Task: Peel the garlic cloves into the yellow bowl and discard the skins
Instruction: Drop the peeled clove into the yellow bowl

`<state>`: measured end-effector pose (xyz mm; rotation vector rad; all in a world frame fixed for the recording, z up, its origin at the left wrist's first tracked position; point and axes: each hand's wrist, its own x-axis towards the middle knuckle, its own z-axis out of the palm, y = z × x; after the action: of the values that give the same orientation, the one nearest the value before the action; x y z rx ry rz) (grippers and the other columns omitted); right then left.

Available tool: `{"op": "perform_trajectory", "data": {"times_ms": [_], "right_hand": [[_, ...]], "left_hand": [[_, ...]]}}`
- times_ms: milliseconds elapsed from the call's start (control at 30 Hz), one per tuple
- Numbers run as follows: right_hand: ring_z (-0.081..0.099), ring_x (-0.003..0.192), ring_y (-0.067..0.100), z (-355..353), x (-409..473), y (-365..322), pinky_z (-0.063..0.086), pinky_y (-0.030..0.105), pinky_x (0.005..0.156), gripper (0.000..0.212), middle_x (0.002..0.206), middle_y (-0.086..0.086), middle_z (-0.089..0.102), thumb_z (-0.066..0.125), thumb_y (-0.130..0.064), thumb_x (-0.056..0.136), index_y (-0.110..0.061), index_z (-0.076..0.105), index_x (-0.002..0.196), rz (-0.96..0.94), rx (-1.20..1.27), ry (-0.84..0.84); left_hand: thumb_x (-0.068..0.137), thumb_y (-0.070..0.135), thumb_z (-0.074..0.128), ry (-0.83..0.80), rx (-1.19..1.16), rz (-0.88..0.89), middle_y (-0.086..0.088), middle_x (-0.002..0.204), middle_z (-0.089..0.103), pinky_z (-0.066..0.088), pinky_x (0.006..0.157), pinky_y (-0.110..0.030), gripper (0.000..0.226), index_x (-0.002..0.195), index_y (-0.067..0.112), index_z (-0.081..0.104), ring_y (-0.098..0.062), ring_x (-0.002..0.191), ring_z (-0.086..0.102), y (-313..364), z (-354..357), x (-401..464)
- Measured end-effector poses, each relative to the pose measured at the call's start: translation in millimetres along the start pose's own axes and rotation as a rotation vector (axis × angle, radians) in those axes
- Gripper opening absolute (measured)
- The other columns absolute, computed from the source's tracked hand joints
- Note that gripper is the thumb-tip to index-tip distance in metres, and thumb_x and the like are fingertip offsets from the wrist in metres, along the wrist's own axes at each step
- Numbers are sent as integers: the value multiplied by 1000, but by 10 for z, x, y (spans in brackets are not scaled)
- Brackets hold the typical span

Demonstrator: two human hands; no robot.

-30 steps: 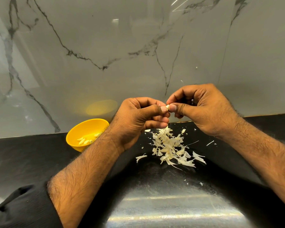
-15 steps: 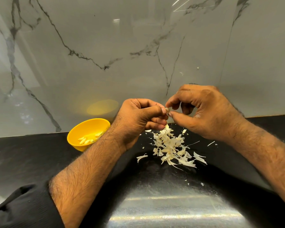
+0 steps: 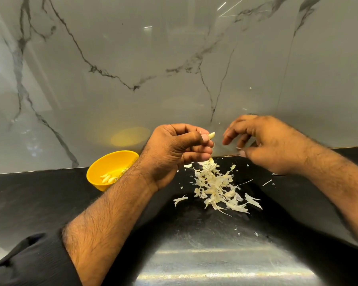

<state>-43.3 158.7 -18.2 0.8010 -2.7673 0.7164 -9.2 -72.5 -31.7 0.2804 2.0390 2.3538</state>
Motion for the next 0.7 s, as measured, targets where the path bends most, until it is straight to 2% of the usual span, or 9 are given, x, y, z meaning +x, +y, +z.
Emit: {"op": "perform_trajectory", "data": {"times_ms": [33,100,167,233,267,367,467,567,700], "right_hand": [[64,93,-2,7,-5,-12,54,23,84,26,110,-21,63,78,-21,93,-41,71,108,11,-24,-31],[66,85,-2,-12,-24,-59,58,27,82,9,97,-18,69,74,-37,95,-36,73,104,12,40,84],[67,84,-2,-26,-30,-68,62,32,80,14,96,-14,70,79,-31,92,-35,70,103,4,165,201],[69,98,3,-6,-31,-80,63,33,83,39,110,-12,68,84,-20,87,-34,65,118,-22,298,156],[71,98,5,22,-34,-104,63,32,82,40,110,-10,71,83,-20,88,-32,67,122,-46,387,131],[75,83,9,138,-29,-175,63,27,74,22,96,-5,79,77,-23,91,-21,78,113,-73,600,165],[76,80,15,208,9,-139,65,30,74,15,90,1,80,79,-16,88,-16,81,102,-38,685,209],[70,80,17,220,42,-97,63,31,75,11,89,6,75,71,-10,95,-7,78,103,18,869,183],[59,66,16,224,69,-47,60,36,66,21,75,4,65,55,-18,107,-5,68,97,116,982,164]], "left_hand": [[93,-2,72,-3,3,7,-20,88,76,63,65,-25,10,101,-7,73,-23,71,74,3,-10,2],[93,-2,72,-7,14,25,-21,90,76,63,66,-26,11,103,-7,73,-24,73,74,0,-30,9],[93,-1,72,-7,32,39,-22,91,76,63,67,-27,13,105,-8,73,-24,74,75,-1,-43,15],[94,-1,72,-12,52,47,-22,92,77,64,69,-27,15,106,-9,73,-25,76,75,-12,-46,20],[94,0,73,-16,61,49,-22,92,77,64,70,-28,16,107,-9,73,-25,77,76,-21,-45,22],[92,1,76,-25,87,55,-19,90,76,64,71,-29,19,108,-9,72,-24,77,76,-55,-28,23],[91,0,76,-32,75,65,-21,94,76,65,72,-29,19,107,-8,72,-25,79,76,-80,-14,27],[92,0,75,-30,71,75,-23,95,77,65,72,-31,16,106,-7,70,-27,79,77,-87,-30,40],[94,11,76,20,149,122,-18,88,76,65,67,-33,19,104,-4,71,-26,75,74,-57,-123,72]]}}
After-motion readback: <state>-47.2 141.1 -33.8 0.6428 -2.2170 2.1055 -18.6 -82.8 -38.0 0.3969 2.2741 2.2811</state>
